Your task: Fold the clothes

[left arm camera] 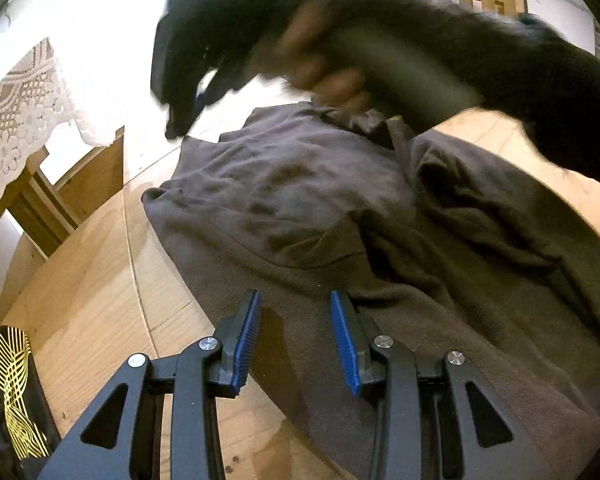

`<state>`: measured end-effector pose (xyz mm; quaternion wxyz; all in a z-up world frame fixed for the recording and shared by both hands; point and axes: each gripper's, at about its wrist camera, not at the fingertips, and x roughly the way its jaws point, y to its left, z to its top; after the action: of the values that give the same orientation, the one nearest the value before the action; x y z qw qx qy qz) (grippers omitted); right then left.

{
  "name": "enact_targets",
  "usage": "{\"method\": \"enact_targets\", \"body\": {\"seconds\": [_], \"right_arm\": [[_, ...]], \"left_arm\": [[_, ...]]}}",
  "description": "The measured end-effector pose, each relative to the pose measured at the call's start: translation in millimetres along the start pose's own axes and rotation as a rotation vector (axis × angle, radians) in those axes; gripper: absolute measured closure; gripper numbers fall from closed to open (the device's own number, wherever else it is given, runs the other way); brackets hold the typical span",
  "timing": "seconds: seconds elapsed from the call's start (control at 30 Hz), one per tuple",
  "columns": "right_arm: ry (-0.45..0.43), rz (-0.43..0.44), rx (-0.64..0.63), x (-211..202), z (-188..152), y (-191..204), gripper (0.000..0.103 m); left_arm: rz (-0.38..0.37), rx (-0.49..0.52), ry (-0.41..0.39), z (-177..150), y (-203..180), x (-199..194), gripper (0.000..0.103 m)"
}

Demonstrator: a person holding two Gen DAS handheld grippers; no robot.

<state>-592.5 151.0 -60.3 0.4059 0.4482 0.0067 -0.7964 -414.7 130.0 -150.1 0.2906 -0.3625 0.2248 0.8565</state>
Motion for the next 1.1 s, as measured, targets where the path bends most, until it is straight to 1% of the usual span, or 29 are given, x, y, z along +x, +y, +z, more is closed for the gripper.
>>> {"method": "enact_targets", "body": {"seconds": [0.03,0.1,0.17,0.2,0.23,0.3,0.33,0.4,0.47,0.53,0.6,0.63,0.7,0.77,0.83,0.87,0.93,1.0,1.03,1.07,1.1], "right_arm": [[-0.006,0.032,0.002,-22,-7,6,0.097],[-0.030,0.057,-0.018,-73,-28,23,0.090],[-0.061,0.066,-0.054,-132,-55,43,0.075],[-0.078,0.070,-0.062,-163,-73,54,0.073],[-0.090,0.073,-0.067,-191,-94,62,0.072],[-0.104,0.070,-0.069,-233,-133,71,0.072],[-0.101,0.056,-0.078,-248,-156,76,0.071],[-0.078,-0.001,-0.112,-267,-207,87,0.071],[-0.044,-0.095,-0.152,-271,-266,100,0.072],[0.019,-0.175,-0.209,-262,-324,109,0.071],[0.079,-0.229,-0.272,-247,-366,116,0.072],[0.091,-0.242,-0.288,-241,-379,119,0.072],[0.082,-0.242,-0.289,-236,-388,122,0.072],[0.045,-0.252,-0.298,-232,-385,125,0.072],[0.028,-0.316,-0.339,-223,-383,129,0.072],[0.048,-0.328,-0.361,-216,-385,131,0.072],[0.120,-0.304,-0.400,-200,-397,135,0.071],[0.084,-0.346,-0.478,-201,-412,145,0.072],[0.090,-0.358,-0.504,-204,-416,149,0.072],[0.102,-0.345,-0.501,-209,-419,149,0.072],[0.122,-0.308,-0.467,-215,-419,144,0.072]], "left_arm": [[-0.019,-0.013,-0.004,0,1,-6,0.069],[-0.041,-0.054,-0.034,0,0,-32,0.069],[-0.030,-0.059,-0.054,-3,-3,-57,0.068],[-0.018,-0.056,-0.065,-5,-6,-73,0.068],[-0.007,-0.061,-0.070,-11,-10,-92,0.068],[0.009,-0.070,-0.074,-25,-18,-127,0.067],[0.014,-0.075,-0.073,-32,-23,-142,0.065],[0.009,-0.062,-0.051,-55,-46,-155,0.065],[0.003,-0.048,-0.028,-77,-70,-167,0.065],[-0.003,-0.034,-0.005,-100,-95,-179,0.065],[-0.009,-0.021,0.018,-123,-119,-191,0.064],[-0.011,-0.014,0.029,-135,-131,-197,0.063],[-0.019,-0.027,0.044,-143,-143,-194,0.063],[-0.021,-0.031,0.052,-147,-153,-191,0.063],[-0.016,-0.023,0.050,-148,-158,-188,0.063],[-0.014,-0.020,0.049,-149,-161,-187,0.065],[-0.009,-0.012,0.047,-150,-166,-185,0.064],[-0.004,-0.004,0.046,-151,-172,-183,0.064],[-0.001,0.000,0.045,-152,-175,-181,0.064],[0.001,0.004,0.044,-152,-178,-180,0.064],[0.004,0.007,0.043,-153,-180,-179,0.064]]}}
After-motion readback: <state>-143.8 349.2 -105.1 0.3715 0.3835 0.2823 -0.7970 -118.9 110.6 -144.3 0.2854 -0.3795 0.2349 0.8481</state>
